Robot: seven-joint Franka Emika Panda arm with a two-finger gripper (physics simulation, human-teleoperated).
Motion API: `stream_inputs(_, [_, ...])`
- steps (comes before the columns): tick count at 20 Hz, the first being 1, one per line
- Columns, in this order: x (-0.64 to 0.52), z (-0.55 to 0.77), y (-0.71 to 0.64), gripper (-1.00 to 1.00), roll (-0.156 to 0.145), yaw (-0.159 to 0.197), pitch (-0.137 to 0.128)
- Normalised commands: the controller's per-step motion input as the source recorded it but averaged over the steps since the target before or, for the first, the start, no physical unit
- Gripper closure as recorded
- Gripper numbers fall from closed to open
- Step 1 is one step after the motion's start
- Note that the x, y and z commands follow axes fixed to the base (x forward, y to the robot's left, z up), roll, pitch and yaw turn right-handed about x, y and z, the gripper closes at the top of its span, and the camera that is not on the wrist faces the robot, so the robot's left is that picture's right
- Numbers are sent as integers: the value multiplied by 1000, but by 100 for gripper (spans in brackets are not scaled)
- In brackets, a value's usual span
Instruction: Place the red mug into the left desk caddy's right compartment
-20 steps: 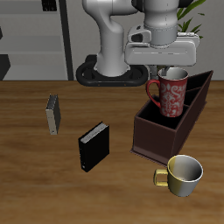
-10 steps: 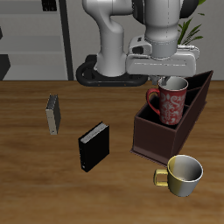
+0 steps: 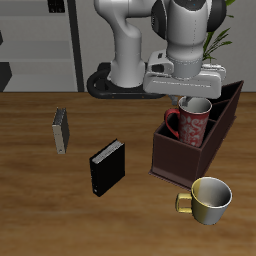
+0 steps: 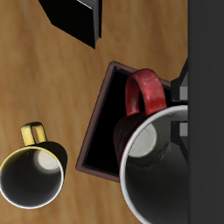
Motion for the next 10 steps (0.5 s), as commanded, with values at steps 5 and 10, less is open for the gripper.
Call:
stream_inputs(5, [146,-341,32,100,-2,41,54])
stream_inputs(10, [122,-437,58,100,17,52,84])
